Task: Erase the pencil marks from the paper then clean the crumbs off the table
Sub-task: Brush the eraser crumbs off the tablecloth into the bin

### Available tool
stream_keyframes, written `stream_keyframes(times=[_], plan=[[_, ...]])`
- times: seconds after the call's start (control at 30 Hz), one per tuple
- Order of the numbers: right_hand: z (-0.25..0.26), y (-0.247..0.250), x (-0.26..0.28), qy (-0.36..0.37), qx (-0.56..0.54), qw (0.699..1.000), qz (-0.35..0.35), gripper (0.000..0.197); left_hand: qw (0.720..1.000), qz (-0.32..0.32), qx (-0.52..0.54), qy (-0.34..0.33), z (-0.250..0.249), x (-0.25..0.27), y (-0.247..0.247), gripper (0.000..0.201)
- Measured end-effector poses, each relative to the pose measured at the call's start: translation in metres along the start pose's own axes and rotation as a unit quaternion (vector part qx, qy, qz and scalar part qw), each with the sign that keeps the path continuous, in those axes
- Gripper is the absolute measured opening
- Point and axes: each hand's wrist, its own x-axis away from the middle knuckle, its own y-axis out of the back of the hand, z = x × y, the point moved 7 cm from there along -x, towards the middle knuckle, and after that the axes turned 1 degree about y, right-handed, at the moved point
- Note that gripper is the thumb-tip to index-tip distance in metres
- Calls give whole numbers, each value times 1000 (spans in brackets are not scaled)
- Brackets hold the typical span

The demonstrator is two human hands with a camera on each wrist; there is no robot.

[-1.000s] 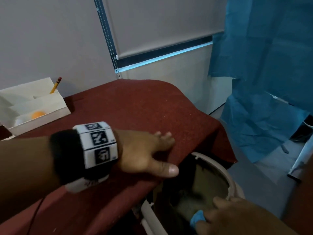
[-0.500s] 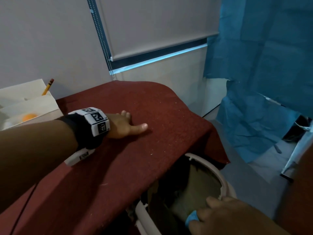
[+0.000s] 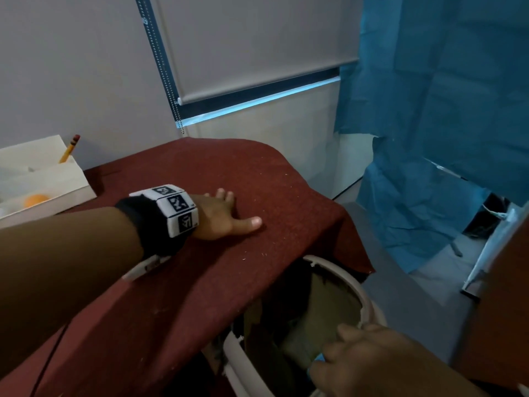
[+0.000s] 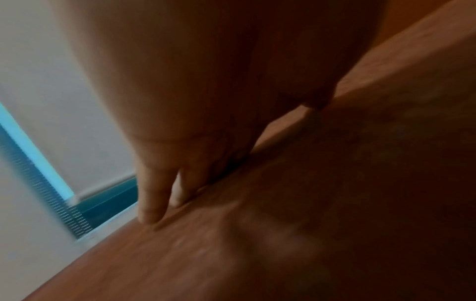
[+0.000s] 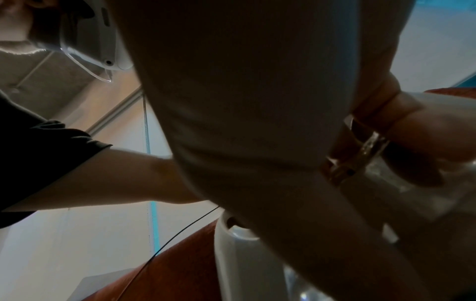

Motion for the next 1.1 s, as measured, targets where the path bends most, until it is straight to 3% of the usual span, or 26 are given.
stream_keyframes(times=[0.07, 0.1, 0.17, 0.2, 0.27, 0.3, 0.33, 0.4, 0.5, 0.6, 0.67, 0.73, 0.8, 0.87, 0.93, 1.0, 1.1], plan=[[-6, 3, -1, -25, -16, 999, 13, 20, 990, 16, 70, -125, -30, 25, 0, 118], [-5, 3, 1, -14, -19, 1000, -7, 16, 970, 18, 151, -188, -43, 40, 7, 103], [0, 0, 0, 6, -58, 998, -6, 4, 921, -57, 293, -250, -48, 54, 36, 72], [0, -2, 0, -5, -60, 998, 10, 4, 912, -127, 312, -233, -42, 50, 50, 69], [-3, -2, 3, -15, -34, 999, 17, 5, 938, -216, 232, -136, -30, 31, 62, 74], [-5, 2, 6, -21, -7, 1000, 11, 4, 963, -197, 160, -89, -31, 20, 56, 79], [-8, -10, 6, -35, 8, 998, 51, 10, 983, -150, 92, -57, -33, 8, 45, 84], [-12, -30, 1, -60, 14, 988, 140, 19, 997, -68, 27, -32, -42, -3, 22, 89], [-6, -21, 1, -43, 34, 982, 181, 21, 992, -23, 58, -106, -58, 21, 13, 85], [0, 7, -6, -23, 0, 976, 218, 33, 952, 38, 230, -199, -59, 72, 11, 68], [3, 14, -5, -16, 13, 973, 229, 25, 934, -48, 293, -201, -47, 86, 22, 62], [9, 16, -4, -30, -13, 966, 256, 15, 962, -155, 192, -116, -25, 83, 35, 81], [16, 16, -5, -28, -16, 966, 255, 24, 991, -110, 67, -37, -15, 78, 24, 105], [27, 16, -3, 16, 12, 968, 252, 23, 999, -22, 28, -4, -23, 75, -1, 113], [26, 10, 1, 22, 14, 963, 269, 27, 999, 30, -21, -33, -55, 85, -30, 111], [29, 9, 2, 13, 21, 963, 267, 27, 992, 44, -53, -103, -86, 107, -50, 108], [27, 12, 2, -13, 15, 960, 279, 26, 979, -35, 74, -185, -89, 132, -23, 82]])
